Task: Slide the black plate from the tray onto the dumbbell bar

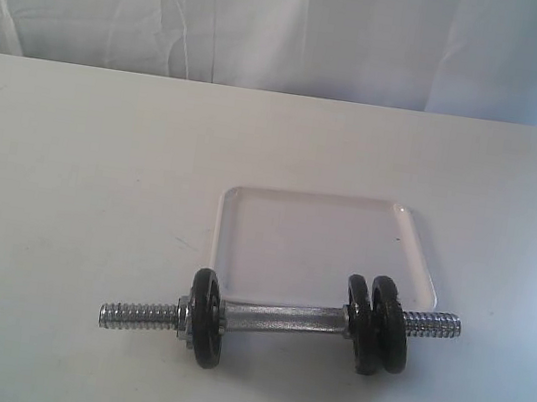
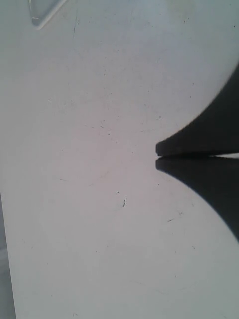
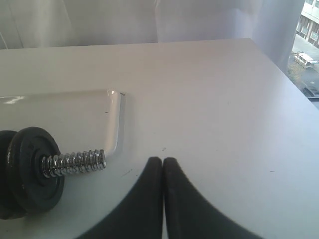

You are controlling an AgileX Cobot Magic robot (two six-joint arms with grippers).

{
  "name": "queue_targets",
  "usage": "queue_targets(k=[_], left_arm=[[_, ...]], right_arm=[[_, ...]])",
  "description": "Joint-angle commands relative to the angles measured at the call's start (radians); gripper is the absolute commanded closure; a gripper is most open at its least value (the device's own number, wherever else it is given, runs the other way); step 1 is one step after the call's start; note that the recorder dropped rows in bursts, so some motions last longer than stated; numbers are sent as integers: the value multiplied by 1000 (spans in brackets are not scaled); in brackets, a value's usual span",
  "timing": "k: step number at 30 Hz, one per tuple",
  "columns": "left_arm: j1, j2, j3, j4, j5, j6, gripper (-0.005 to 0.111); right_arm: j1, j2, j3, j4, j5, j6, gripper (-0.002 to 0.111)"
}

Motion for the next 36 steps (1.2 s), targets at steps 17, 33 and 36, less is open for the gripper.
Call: queue_targets(k=[17,33,36], left_arm=[[56,-5,5,-15,-1,-3,107],[48,-5,5,-15,-1,-3,107],[48,-5,5,-15,-1,-3,107]], right_arm=[[-5,-6,7,2,-3,0,108],[-5,-6,7,2,-3,0,108],[-5,-6,7,2,-3,0,108]])
